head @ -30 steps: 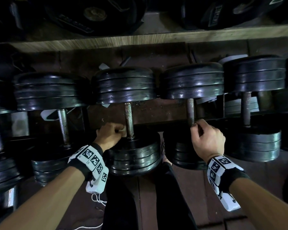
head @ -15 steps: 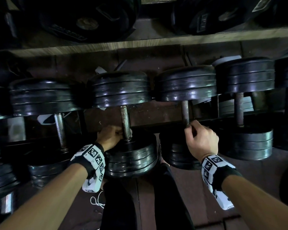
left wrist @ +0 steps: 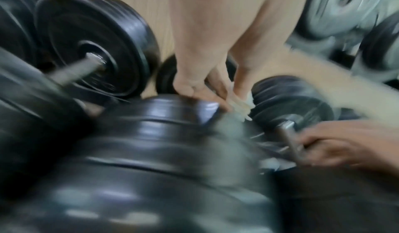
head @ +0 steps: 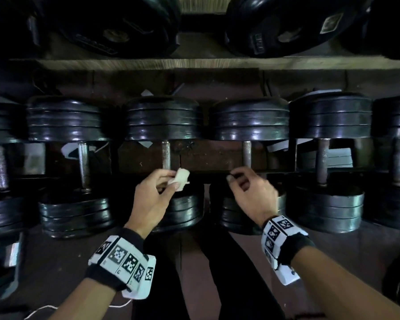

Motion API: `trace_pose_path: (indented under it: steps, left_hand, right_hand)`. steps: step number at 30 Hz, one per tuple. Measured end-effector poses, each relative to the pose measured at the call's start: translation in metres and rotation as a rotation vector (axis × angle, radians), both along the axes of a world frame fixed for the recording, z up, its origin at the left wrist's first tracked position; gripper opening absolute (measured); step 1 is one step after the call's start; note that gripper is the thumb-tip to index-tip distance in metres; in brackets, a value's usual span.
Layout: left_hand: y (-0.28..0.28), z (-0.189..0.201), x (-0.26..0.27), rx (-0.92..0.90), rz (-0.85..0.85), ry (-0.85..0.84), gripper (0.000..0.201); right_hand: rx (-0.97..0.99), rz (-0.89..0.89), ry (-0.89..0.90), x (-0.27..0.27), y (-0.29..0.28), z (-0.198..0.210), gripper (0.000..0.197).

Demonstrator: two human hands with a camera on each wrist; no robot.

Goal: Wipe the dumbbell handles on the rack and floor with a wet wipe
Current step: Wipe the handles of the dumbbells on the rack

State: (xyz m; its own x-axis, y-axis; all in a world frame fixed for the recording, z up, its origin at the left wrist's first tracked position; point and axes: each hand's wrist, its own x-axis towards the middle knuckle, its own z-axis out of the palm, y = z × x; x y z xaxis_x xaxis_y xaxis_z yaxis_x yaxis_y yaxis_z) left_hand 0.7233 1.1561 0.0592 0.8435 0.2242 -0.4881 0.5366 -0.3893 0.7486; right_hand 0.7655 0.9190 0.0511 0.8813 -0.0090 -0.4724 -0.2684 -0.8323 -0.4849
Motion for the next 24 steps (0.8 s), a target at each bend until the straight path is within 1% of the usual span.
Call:
trace_pose_path:
  steps: [3,4,5,7,9,12,14,16,19,21,24]
  left_hand:
    - [-0.048,0.018,0.007,-0.186,0.128,0.014,0.016]
    - [-0.062,0.024,0.008,-0.268,0.177,0.021,0.015]
    - [-0.075,0.029,0.009,-0.344,0.219,0.026,0.015]
    - [-0.092,0.033,0.007,-0.447,0.271,0.030,0.014]
    - [-0.102,0.035,0.004,-0.497,0.305,0.036,0.014]
    - [-0.115,0.033,-0.005,-0.583,0.388,0.042,0.014]
    - [-0.122,0.034,-0.011,-0.654,0.436,0.025,0.016]
    - [-0.126,0.036,-0.016,-0.691,0.445,-0.004,0.020]
    - [-0.126,0.039,-0.025,-0.666,0.368,-0.041,0.024]
    - [-0.125,0.042,-0.033,-0.609,0.318,-0.067,0.023]
    - [-0.125,0.046,-0.043,-0.580,0.288,-0.080,0.020]
  right_hand:
    - [0.575,-0.013,0.079,-0.001,0.008,0.015,0.023]
    - [0.673,-0.012,0.071,-0.001,0.009,0.020,0.023]
    - [0.714,-0.024,0.051,-0.002,0.008,0.023,0.021]
    - [0.735,-0.105,0.030,-0.001,0.001,0.025,0.016]
    - [0.743,-0.182,0.028,-0.002,-0.009,0.025,0.014]
    - [0.756,-0.230,0.001,-0.010,-0.021,0.025,0.013]
    - [0.760,-0.246,0.018,-0.017,-0.026,0.027,0.012]
    - [0.750,-0.225,0.062,-0.021,-0.031,0.029,0.017]
    - [0.725,-0.131,0.083,-0.030,-0.041,0.036,0.027]
    - [0.717,-0.077,0.092,-0.036,-0.046,0.039,0.025]
    - [0.706,-0.015,0.137,-0.043,-0.052,0.039,0.020]
